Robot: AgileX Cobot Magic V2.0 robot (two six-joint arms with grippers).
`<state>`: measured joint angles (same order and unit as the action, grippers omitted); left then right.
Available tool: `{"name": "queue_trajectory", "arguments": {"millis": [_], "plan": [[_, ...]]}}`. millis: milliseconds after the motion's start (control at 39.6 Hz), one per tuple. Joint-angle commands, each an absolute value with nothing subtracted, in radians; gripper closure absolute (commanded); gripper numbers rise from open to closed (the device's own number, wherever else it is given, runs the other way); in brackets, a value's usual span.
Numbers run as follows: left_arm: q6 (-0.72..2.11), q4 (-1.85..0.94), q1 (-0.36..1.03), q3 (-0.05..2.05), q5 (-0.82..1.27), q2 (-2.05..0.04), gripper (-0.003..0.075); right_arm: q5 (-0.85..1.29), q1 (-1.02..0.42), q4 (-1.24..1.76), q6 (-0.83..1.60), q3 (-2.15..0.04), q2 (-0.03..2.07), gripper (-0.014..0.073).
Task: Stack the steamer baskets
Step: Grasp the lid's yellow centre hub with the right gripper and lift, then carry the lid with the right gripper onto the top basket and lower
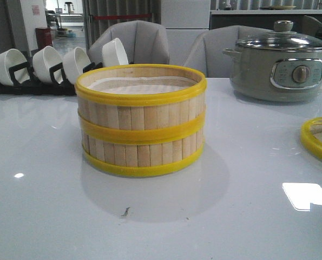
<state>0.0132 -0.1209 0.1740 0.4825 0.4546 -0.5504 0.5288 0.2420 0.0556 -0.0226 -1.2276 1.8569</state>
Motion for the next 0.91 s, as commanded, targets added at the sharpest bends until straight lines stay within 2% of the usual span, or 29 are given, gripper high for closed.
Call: {"name": "queue_trajectory", "arguments": {"millis": [0,101,303,631,883], "plan": [[0.007,-0.132,0.178,0.513,0.373,-0.55,0.0634,0.477,0.25,0.052,-0.021,-1.262,1.81,0.0204],[0.007,-0.132,0.178,0.513,0.373,-0.55,0.0634,0.476,0.25,0.052,-0.021,-1.262,1.81,0.027],[0.007,-0.132,0.178,0.513,0.373,-0.55,0.0634,0.482,0.247,0.052,-0.021,-1.262,1.81,0.0552],[0.007,-0.132,0.178,0.513,0.373,-0.55,0.0634,0.561,0.151,0.052,-0.021,-1.305,1.759,0.0538],[0.007,-0.132,0.178,0.513,0.373,-0.55,0.0634,0.754,-0.015,0.052,-0.021,-1.552,1.727,0.0538]]}}
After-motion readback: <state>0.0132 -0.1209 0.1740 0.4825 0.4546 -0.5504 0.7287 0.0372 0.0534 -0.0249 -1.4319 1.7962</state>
